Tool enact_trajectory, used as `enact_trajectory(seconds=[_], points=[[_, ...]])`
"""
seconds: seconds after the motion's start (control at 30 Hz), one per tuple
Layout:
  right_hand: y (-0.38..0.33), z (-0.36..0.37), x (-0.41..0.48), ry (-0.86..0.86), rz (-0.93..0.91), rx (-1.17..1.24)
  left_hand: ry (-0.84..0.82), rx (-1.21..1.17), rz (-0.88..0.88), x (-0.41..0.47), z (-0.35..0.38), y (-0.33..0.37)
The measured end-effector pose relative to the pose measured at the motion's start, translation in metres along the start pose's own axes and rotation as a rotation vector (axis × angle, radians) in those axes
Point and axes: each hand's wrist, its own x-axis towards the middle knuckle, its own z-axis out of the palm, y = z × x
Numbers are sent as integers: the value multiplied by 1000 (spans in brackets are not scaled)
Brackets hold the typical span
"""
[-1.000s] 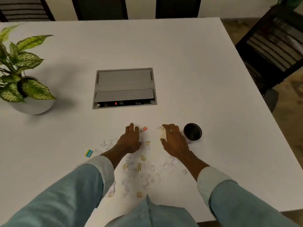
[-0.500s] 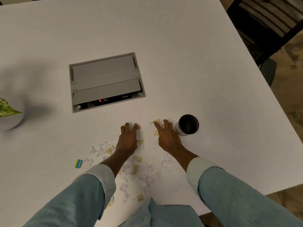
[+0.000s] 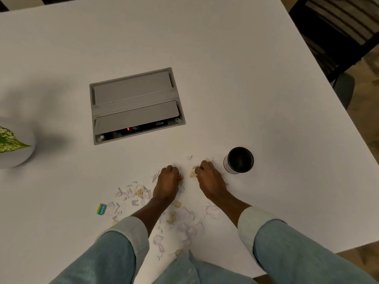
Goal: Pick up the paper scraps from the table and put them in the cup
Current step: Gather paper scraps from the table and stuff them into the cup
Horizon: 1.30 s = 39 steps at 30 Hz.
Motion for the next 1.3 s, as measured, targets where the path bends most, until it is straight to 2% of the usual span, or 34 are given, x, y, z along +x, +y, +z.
enact_trajectory(seconds=[0.27, 0.37, 0.47, 0.63, 0.8, 0.9, 1.0, 1.13, 1.3], points=[[2, -37, -36, 356, 194, 530, 176, -368, -15, -6, -16, 42], [15, -62, -47, 482, 314, 583, 212, -475, 64, 2, -29, 80], [33, -82, -52, 573, 447, 561, 209, -472, 149, 13, -39, 118], [64, -99, -45, 530, 685, 555, 119, -374, 208, 35, -42, 165], [75, -104, -37, 388, 707, 581, -34, -189, 235, 53, -40, 183], [76, -105, -34, 366, 712, 584, -90, -125, 249, 58, -38, 186], [77, -106, -34, 334, 716, 580, -90, -122, 257, 59, -38, 188], [78, -109, -35, 400, 724, 574, -91, -131, 271, 55, -42, 189], [75, -115, -41, 479, 704, 563, -52, -299, 267, 50, -47, 190]])
